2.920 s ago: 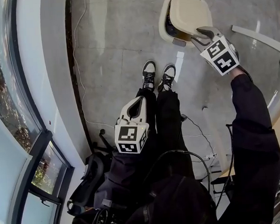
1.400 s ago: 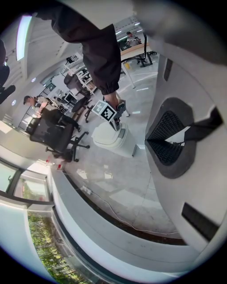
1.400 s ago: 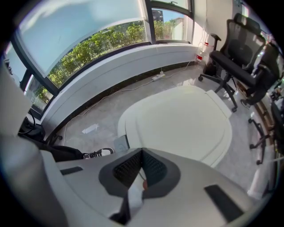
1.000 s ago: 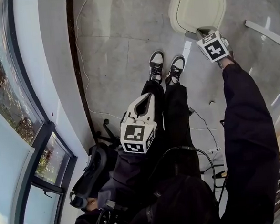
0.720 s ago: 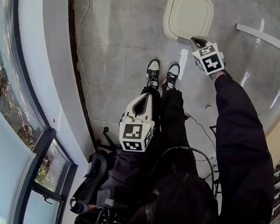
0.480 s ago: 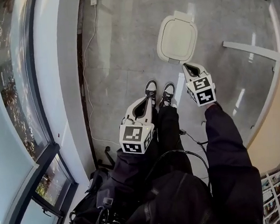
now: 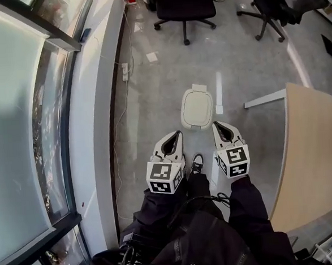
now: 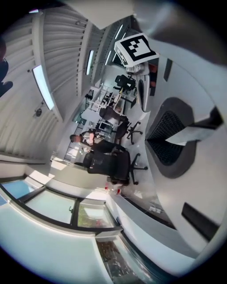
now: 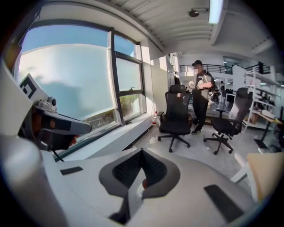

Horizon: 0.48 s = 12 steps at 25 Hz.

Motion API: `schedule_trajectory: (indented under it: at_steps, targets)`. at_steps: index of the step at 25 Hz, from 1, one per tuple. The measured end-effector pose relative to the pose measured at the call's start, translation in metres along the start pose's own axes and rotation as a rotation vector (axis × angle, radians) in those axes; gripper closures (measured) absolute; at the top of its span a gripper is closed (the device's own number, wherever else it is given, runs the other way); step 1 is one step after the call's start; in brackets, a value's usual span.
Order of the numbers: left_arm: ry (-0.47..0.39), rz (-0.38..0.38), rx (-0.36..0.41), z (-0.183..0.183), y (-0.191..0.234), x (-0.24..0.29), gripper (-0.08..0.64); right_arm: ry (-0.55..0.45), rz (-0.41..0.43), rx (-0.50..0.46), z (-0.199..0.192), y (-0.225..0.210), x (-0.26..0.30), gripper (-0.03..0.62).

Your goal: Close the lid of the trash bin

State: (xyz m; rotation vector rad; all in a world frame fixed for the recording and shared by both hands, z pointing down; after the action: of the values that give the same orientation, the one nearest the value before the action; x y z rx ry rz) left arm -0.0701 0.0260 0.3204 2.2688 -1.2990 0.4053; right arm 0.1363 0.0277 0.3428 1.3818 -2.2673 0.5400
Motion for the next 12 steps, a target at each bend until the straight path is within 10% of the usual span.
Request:
schedule_trajectory:
  at_steps: [12]
  targets:
    - [-0.151, -0.053, 0.075, 0.103, -0.063, -0.050, 0.558, -0.247, -0.098, 0.013, 0.089, 0.018, -0.122, 0.586]
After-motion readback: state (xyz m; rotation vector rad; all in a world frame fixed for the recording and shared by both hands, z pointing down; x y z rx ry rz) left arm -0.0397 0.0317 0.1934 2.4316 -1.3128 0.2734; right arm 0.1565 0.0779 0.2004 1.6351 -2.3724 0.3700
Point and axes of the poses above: the fingertips, and each gripper's own axes: x forward along the fingers, y to its left, z out of its top, the point moved 9 cm from there along -x, backward along the fingers, and after that the axes turned 4 degrees about z, right-handed, at the moved point
